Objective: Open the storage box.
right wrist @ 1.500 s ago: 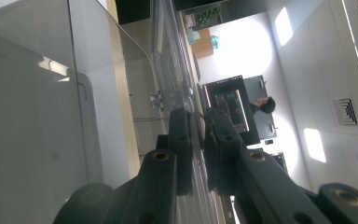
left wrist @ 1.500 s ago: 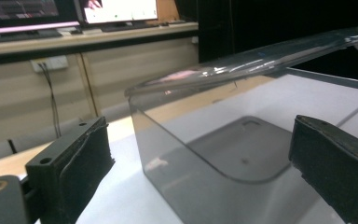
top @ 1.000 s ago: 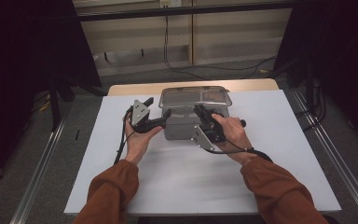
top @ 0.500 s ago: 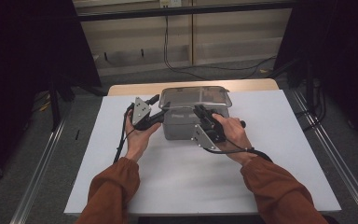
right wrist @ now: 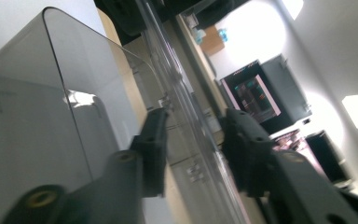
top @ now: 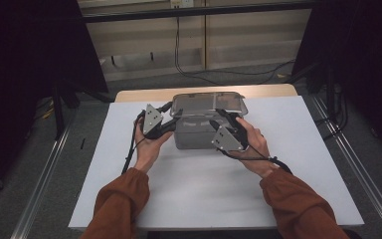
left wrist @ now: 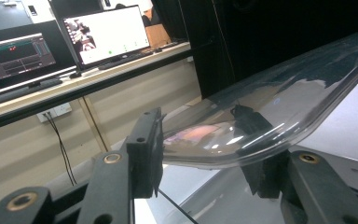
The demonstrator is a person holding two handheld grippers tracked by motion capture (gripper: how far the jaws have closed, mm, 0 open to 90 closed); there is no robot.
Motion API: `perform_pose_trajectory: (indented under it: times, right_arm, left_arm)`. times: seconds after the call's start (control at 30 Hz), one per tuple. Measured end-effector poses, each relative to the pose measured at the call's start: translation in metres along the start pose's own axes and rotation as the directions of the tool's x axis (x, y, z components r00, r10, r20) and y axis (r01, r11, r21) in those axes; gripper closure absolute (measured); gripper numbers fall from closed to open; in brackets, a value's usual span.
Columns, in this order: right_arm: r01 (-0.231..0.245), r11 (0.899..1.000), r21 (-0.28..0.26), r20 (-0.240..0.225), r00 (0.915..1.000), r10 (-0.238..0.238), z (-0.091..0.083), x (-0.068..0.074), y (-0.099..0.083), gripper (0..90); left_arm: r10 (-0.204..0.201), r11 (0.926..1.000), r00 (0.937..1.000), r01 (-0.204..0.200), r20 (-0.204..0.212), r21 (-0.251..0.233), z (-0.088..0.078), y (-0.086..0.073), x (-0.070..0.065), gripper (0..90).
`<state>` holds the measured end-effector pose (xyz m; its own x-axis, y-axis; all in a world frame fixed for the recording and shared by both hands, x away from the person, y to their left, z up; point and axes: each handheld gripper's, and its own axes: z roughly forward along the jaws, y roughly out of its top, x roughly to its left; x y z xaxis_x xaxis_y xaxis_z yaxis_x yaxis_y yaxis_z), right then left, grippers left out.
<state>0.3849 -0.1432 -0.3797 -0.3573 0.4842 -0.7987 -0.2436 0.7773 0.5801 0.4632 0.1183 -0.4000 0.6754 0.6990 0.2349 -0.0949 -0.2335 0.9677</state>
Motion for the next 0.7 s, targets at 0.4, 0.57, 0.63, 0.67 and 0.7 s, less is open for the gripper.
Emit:
perform_pose_trajectory:
  times: [0.4, 0.57, 0.63, 0.67, 0.7]
  right_arm:
    - [-0.347, 0.938, 0.024, -0.061, 0.9357, 0.348, -0.010, -0.026, -0.035, 29.3]
    - [-0.488, 0.873, 0.023, -0.073, 0.8697, 0.488, -0.014, -0.041, -0.050, 21.8]
    - [-0.522, 0.853, 0.022, -0.069, 0.8500, 0.522, -0.016, -0.044, -0.055, 21.4]
    - [-0.522, 0.853, 0.022, -0.069, 0.8500, 0.522, -0.016, -0.044, -0.055, 21.4]
    - [-0.542, 0.840, 0.026, -0.066, 0.8373, 0.543, -0.017, -0.046, -0.057, 19.3]
  left_arm:
    - [-0.005, 1.0000, 1.0000, 0.005, -0.004, 0.007, 0.000, 0.001, 0.000, 52.9]
    - [-0.005, 1.0000, 1.0000, 0.005, -0.003, 0.009, 0.000, 0.002, 0.000, 52.9]
    - [-0.010, 0.9999, 0.9999, 0.010, -0.003, 0.005, 0.000, 0.002, 0.000, 52.9]
    - [-0.010, 0.9999, 0.9999, 0.010, -0.003, 0.006, 0.000, 0.002, 0.000, 52.9]
    - [-0.010, 0.9999, 0.9999, 0.010, -0.003, 0.006, 0.000, 0.002, 0.000, 52.9]
